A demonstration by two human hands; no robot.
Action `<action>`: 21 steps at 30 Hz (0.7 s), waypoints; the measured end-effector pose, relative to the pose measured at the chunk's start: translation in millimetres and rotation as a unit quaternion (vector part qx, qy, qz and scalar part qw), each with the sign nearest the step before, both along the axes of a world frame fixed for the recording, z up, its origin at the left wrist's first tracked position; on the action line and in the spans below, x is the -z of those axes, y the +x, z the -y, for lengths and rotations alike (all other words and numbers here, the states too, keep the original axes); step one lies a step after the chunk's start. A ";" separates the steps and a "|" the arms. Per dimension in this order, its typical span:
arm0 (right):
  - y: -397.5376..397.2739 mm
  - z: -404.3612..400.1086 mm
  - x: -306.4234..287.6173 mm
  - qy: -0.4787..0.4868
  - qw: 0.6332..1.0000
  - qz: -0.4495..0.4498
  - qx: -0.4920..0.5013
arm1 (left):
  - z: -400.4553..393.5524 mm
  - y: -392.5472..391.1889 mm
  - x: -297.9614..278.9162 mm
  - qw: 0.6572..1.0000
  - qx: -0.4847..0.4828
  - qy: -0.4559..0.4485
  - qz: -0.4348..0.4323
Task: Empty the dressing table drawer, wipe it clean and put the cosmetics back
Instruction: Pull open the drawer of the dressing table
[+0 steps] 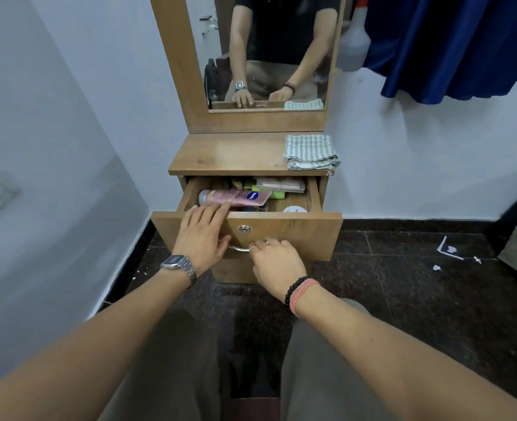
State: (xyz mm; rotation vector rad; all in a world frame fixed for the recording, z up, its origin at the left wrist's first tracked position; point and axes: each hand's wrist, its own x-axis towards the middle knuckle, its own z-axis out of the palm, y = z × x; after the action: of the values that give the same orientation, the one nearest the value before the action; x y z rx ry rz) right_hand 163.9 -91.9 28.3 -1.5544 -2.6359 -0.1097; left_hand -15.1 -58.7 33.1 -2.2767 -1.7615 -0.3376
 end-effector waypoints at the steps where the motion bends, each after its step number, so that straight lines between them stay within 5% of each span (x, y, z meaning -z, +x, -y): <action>1: 3.3 5.2 -4.1 0.005 1.000 -0.014 -0.017 | 3.1 -0.7 0.1 1.000 0.001 0.000 0.000; 7: 7.6 16.9 -39.1 0.094 0.979 -0.141 -0.113 | 17.1 -4.8 4.6 0.999 0.017 0.023 0.014; 15: 31.7 14.0 -44.2 -0.055 0.992 -0.078 0.082 | 26.4 -20.3 -10.2 0.997 0.067 0.024 0.007; 21: 21.1 26.2 -31.4 -0.018 0.990 -0.087 0.112 | 27.8 -24.4 -14.6 0.993 0.092 0.060 0.041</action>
State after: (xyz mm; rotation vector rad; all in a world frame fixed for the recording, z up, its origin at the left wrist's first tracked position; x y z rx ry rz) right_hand 185.0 -118.2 59.7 -1.7792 -2.3379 0.0588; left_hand -39.5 -86.5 47.7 -2.3740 -1.5245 -0.5650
